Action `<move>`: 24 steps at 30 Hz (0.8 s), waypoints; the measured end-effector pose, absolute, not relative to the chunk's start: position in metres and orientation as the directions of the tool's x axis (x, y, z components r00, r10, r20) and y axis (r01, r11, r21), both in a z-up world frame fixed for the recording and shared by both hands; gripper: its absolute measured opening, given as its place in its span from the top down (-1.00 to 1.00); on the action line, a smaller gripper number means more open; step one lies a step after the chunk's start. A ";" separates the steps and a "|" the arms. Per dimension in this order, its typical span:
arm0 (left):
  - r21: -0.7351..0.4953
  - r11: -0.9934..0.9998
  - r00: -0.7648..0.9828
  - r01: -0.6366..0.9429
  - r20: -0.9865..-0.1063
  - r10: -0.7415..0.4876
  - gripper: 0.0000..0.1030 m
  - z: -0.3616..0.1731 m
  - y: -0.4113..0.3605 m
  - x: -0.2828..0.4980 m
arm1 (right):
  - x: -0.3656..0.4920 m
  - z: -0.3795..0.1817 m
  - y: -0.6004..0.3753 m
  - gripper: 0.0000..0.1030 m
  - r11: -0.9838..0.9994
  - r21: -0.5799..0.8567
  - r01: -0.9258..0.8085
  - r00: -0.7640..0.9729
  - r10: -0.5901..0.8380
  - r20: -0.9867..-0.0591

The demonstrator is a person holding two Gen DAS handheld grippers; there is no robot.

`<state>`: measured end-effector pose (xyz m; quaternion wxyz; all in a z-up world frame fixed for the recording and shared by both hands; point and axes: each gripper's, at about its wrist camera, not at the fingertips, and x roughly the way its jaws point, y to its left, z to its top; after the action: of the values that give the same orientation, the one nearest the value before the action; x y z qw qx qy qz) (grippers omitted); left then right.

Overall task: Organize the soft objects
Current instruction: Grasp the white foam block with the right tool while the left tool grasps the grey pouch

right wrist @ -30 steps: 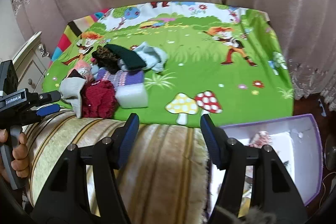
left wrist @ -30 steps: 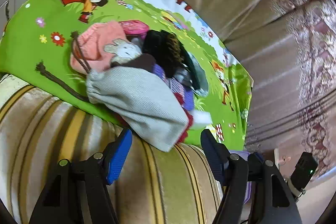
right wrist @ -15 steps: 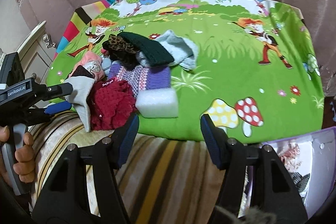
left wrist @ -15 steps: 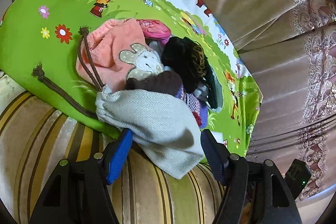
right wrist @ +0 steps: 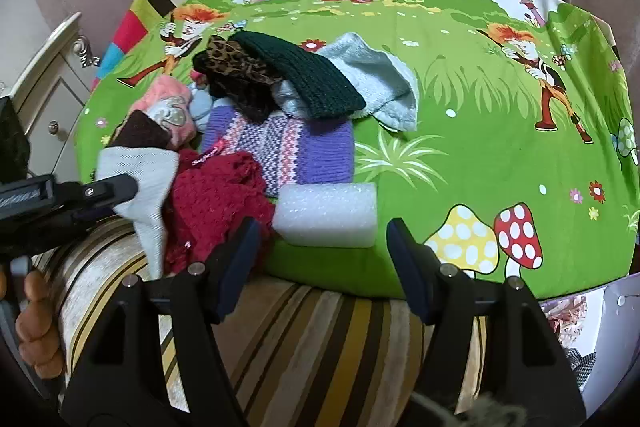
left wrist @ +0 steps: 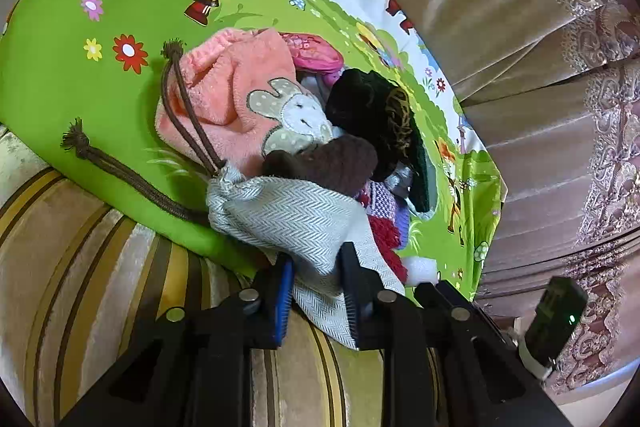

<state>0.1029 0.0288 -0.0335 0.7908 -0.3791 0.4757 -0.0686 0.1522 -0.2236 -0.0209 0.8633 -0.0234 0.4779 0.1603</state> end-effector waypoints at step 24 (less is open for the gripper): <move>-0.549 0.830 0.640 -0.099 -0.674 -0.370 0.63 0.010 -0.001 0.057 | 0.150 -0.019 -0.233 -0.20 0.960 0.124 -0.250 0.540 0.245 -0.805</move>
<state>0.0575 -0.0006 0.0104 0.8609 -0.2809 0.4169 -0.0787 0.1501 -0.2335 -0.0188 0.8776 -0.0028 0.4582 0.1410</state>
